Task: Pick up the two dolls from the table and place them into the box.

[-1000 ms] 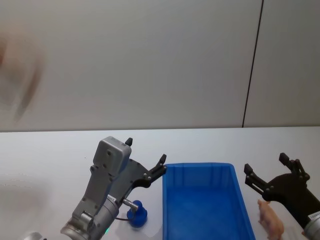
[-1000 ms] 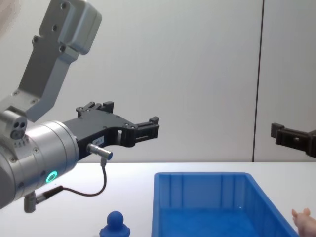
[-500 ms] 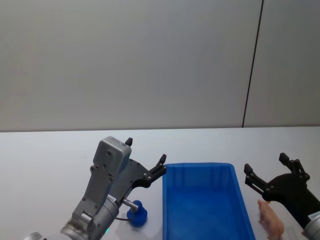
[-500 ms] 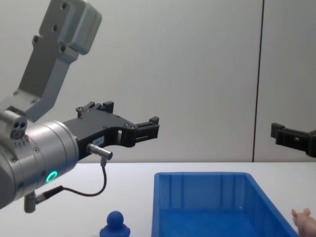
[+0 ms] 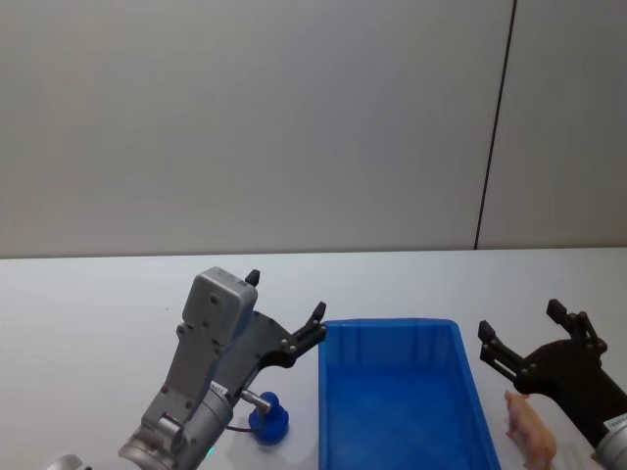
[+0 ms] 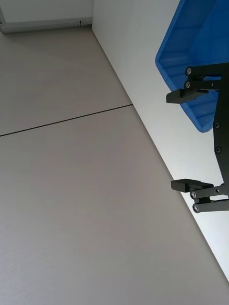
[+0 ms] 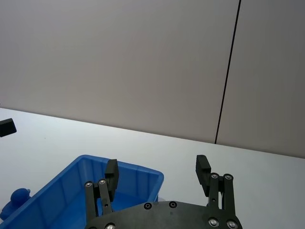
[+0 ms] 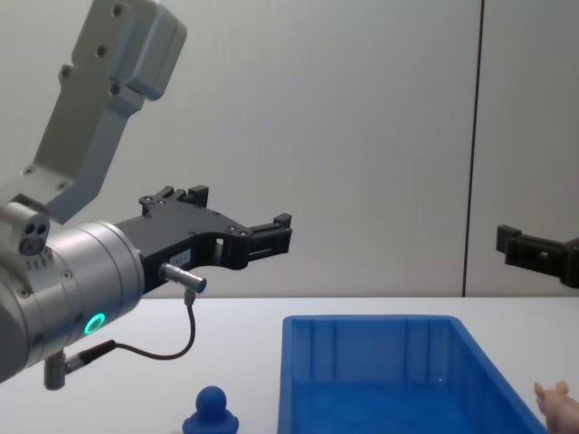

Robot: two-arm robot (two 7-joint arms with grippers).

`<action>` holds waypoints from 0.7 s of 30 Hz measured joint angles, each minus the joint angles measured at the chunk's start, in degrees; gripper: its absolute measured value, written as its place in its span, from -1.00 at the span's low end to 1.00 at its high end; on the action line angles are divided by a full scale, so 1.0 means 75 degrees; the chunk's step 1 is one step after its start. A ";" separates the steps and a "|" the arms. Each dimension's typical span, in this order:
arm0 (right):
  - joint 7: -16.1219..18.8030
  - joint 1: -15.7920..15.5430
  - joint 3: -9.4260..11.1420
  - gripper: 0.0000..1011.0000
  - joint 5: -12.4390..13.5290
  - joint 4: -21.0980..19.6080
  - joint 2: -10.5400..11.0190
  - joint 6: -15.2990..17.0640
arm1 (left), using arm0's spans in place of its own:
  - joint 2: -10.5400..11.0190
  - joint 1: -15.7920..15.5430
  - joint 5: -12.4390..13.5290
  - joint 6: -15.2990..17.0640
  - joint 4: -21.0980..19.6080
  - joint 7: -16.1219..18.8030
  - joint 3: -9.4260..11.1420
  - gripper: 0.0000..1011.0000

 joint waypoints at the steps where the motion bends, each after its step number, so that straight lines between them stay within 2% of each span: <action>1: 0.0000 0.0000 0.0000 0.98 -0.0001 0.0000 0.0000 0.0000 | 0.0000 0.0000 0.0000 0.0000 0.0000 0.0000 0.0000 0.98; 12: -0.0125 -0.0053 0.0006 0.98 -0.0009 -0.0084 -0.0004 0.0096 | 0.0000 0.0000 0.0000 0.0000 0.0000 0.0000 0.0000 0.98; 21: -0.0583 -0.0257 0.0069 0.98 -0.0023 -0.0346 0.0048 0.0427 | 0.0000 0.0000 0.0000 0.0000 0.0000 0.0000 0.0000 0.98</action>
